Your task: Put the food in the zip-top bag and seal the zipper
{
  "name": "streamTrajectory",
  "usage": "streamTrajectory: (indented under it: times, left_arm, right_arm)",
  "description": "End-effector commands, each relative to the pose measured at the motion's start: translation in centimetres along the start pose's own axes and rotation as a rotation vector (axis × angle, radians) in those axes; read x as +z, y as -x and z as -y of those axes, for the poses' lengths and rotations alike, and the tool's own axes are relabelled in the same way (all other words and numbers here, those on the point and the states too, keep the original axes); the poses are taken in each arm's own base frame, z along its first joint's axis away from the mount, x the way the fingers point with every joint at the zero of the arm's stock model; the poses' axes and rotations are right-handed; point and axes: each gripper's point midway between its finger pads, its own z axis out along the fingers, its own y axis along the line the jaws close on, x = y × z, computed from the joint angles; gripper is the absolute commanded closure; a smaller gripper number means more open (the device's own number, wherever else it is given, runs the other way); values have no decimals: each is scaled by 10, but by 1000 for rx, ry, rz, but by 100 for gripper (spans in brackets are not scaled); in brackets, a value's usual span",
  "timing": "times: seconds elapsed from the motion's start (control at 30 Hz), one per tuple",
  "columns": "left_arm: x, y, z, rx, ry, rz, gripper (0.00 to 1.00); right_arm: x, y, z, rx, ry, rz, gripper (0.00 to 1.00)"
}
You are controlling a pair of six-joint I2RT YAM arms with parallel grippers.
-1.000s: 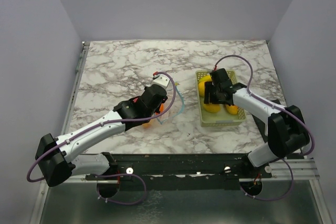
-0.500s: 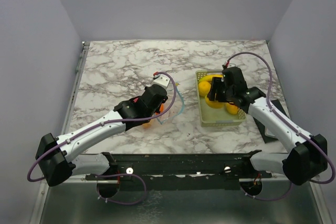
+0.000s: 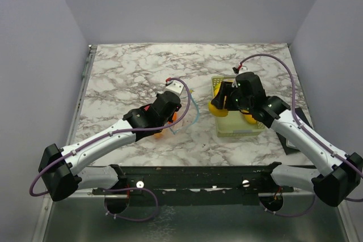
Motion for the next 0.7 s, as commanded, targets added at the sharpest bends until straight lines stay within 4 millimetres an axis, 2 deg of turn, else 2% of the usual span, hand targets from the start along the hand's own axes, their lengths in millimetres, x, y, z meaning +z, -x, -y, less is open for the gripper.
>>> streamTrajectory:
  times: [0.0,0.17,0.37,0.67]
  left_arm:
    - [2,-4,-4,3,18,-7,100]
    - [2,-4,-4,1,17,-6,100]
    - [2,-3,-2,-1,9,-5,100]
    - [1,-3,-1,-6,1,-4,100]
  right_arm:
    - [-7,7,-36,19,95,15,94]
    - [-1,2,-68,18,165,6,94]
    - [18,-5,-94,14,180,-5,94]
    - [52,-2,-117,58,194,-6,94]
